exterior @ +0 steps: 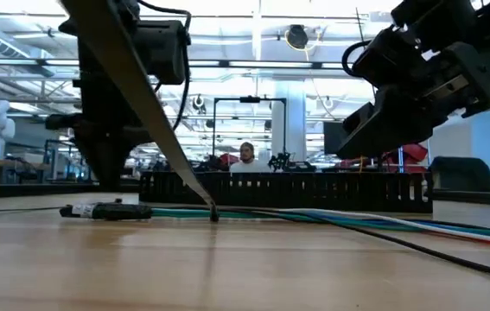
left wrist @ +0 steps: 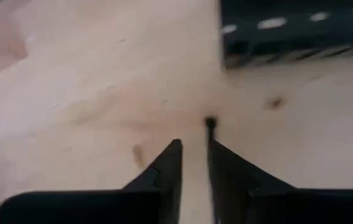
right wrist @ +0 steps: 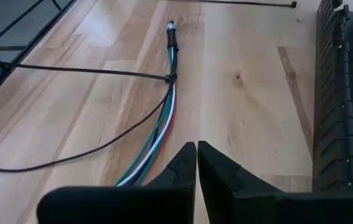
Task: Ziptie cables
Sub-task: Wrap the cable wires with the black zip tie
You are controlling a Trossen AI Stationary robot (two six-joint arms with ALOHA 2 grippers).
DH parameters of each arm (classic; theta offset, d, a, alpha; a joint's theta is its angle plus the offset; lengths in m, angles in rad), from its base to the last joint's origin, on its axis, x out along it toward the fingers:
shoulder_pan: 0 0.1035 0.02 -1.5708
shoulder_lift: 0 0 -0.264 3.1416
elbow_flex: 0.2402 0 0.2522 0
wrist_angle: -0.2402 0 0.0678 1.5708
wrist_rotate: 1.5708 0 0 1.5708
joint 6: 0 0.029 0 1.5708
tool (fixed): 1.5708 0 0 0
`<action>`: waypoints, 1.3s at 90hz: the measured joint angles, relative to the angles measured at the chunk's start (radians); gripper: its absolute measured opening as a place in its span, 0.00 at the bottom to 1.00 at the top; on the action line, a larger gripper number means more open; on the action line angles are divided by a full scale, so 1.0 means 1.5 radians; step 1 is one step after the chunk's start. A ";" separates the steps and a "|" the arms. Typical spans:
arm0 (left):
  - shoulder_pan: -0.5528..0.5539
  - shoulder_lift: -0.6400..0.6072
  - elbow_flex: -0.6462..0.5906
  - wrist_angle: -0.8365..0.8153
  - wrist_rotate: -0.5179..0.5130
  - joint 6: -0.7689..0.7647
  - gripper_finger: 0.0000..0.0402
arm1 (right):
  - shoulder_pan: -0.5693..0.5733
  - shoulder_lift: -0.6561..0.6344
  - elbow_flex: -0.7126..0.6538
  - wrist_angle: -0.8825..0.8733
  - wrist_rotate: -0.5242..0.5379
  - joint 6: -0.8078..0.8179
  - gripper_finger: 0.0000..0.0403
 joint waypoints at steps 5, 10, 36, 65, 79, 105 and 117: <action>0.000 0.000 -0.002 0.010 -0.006 -0.002 0.29 | 0.000 0.000 0.000 0.000 0.000 0.000 0.02; 0.001 0.000 -0.006 0.004 -0.007 -0.017 0.32 | 0.000 0.000 0.000 0.000 0.000 0.000 0.02; -0.053 -0.005 -0.002 -0.177 0.096 -0.214 0.35 | 0.013 0.000 0.000 0.008 -0.001 0.000 0.02; -0.108 -0.006 -0.045 -0.240 0.116 -0.301 0.35 | 0.026 0.000 0.000 -0.006 0.000 -0.030 0.02; -0.121 -0.006 -0.068 -0.244 0.154 -0.329 0.35 | 0.023 0.000 0.000 0.002 0.002 -0.057 0.02; -0.157 -0.006 -0.070 -0.339 0.201 -0.378 0.35 | 0.016 0.000 0.000 0.008 0.004 -0.060 0.02; -0.167 0.008 -0.087 -0.299 0.192 -0.387 0.34 | 0.017 0.000 0.000 0.009 0.003 -0.052 0.02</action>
